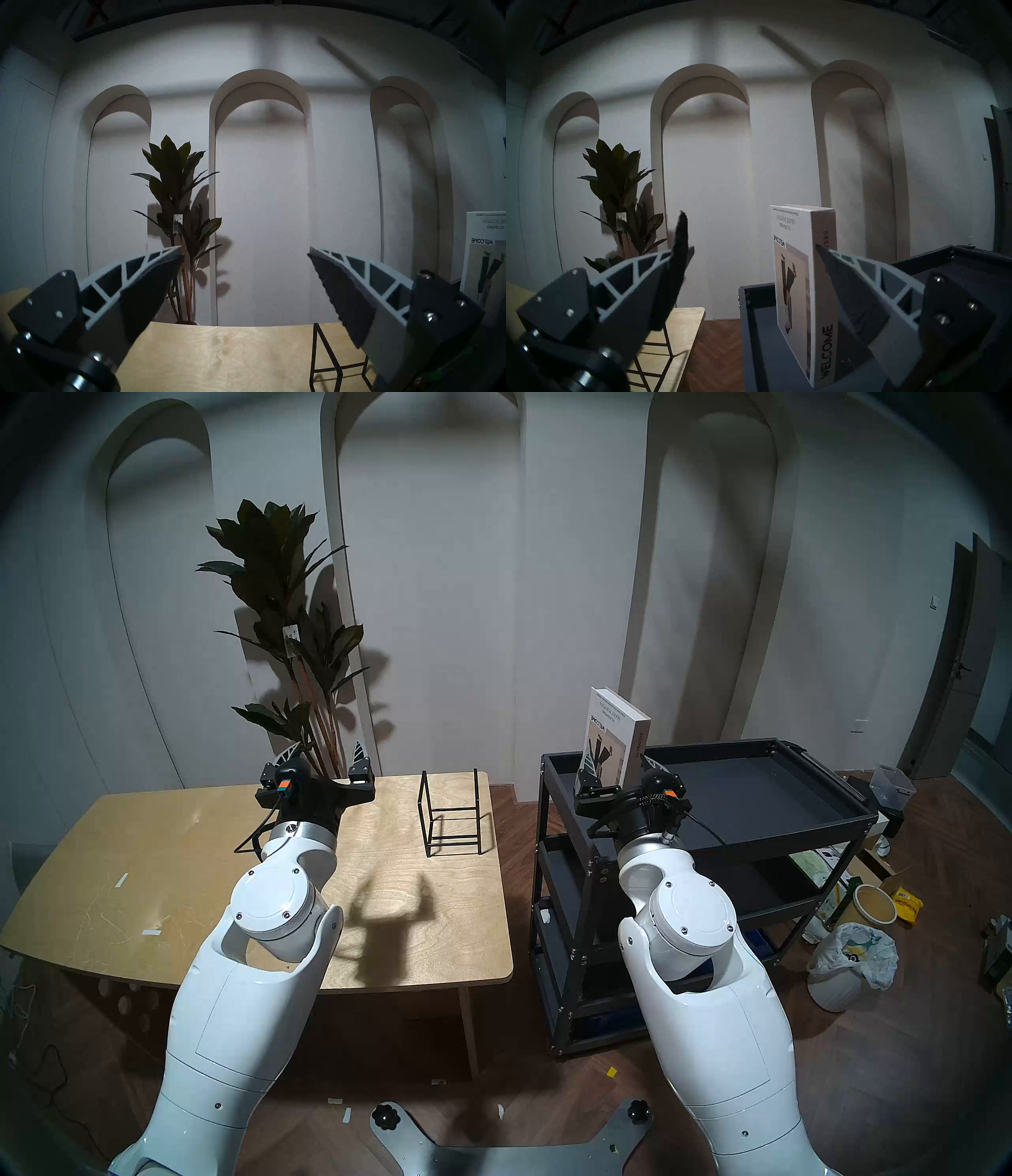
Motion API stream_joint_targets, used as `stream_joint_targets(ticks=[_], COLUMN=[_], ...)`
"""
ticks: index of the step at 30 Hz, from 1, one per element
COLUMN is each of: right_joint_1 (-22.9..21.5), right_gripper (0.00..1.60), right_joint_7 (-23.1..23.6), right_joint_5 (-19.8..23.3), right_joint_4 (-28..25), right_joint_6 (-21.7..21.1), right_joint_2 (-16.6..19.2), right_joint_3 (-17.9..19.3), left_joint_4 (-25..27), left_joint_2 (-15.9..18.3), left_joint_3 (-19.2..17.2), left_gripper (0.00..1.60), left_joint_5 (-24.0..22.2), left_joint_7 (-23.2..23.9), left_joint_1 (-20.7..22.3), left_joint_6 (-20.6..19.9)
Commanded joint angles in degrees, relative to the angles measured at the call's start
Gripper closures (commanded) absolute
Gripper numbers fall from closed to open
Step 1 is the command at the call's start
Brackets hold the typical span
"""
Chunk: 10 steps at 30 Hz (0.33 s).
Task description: Transfer books between table and cart
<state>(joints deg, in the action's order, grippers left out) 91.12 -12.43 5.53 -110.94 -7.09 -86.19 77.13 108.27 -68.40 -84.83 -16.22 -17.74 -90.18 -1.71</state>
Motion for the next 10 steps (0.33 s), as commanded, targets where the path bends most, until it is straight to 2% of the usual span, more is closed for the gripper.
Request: stream_joint_targets(ticks=[1,10], right_joint_1=[-1.07,-1.15], right_gripper=[0.0,0.0], right_joint_7=[-0.34,-0.68], right_joint_5=[0.03,0.19], right_joint_4=[-1.09,-1.09], right_joint_6=[-0.14,-0.17], right_joint_2=[-0.49,-0.26], right_joint_3=[-0.03,-0.22], left_joint_4=[0.87,0.85], left_joint_2=[0.28,0.24], left_joint_3=[-0.25,-0.28], left_gripper=[0.0,0.0], left_joint_5=[0.45,0.5], left_joint_7=[0.11,0.18], left_joint_1=[0.64,0.63], left_joint_6=[1.02,1.09])
